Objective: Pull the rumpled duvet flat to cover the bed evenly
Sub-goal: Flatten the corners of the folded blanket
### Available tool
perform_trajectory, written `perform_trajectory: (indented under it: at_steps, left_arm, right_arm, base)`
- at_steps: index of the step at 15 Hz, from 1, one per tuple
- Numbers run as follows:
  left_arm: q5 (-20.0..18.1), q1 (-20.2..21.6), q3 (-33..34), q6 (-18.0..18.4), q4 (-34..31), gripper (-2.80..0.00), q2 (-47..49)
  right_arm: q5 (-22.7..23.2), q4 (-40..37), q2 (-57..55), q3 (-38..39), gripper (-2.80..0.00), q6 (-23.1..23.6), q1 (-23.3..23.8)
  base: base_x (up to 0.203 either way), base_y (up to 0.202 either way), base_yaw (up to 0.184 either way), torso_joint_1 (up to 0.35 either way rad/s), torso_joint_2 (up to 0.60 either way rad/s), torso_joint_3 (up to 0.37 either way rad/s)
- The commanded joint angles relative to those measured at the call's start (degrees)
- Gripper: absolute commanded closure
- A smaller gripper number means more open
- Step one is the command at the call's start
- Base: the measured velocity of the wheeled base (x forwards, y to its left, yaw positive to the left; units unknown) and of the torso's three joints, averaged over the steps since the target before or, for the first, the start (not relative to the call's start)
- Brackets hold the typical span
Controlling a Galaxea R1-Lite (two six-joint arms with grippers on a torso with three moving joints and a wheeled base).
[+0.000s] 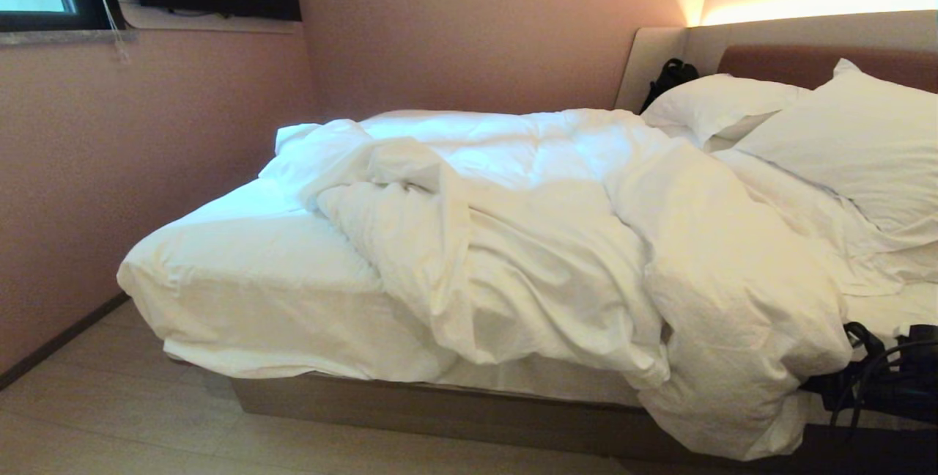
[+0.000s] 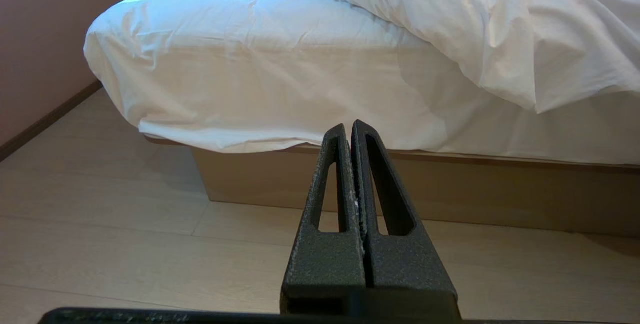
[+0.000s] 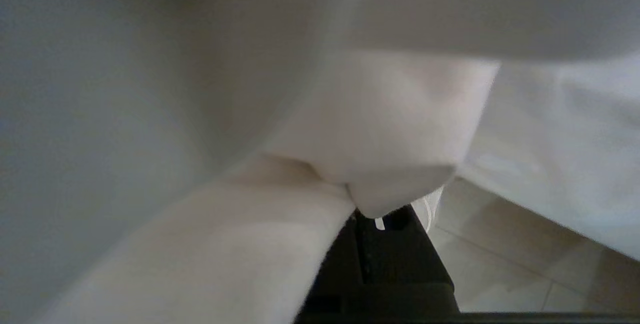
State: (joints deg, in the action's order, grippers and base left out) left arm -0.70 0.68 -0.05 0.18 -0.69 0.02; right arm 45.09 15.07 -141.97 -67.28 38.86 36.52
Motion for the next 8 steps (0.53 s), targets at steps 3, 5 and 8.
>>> perform_trajectory:
  at_steps: [3, 5, 8]
  left_arm:
    - [0.00, 0.02, -0.04, -0.01, -0.01, 0.00, -0.02]
    - [0.00, 0.02, -0.04, -0.01, -0.01, 0.00, -0.02]
    - [0.00, 0.02, 0.05, -0.01, -0.01, 0.00, -0.01]
  right_arm:
    - [0.42, -0.02, 2.59, 4.18, 0.00, 0.09, 1.73]
    - [0.62, -0.25, 4.56, 5.80, 0.00, -0.08, 6.12]
    - [0.83, -3.72, 8.05, 5.70, 0.00, -3.19, 12.63]
  base:
    - [0.000, 0.000, 0.000, 0.000, 0.00, 0.000]
    - [0.000, 0.000, 0.000, 0.000, 0.00, 0.000]
    - [0.000, 0.000, 0.000, 0.000, 0.00, 0.000]
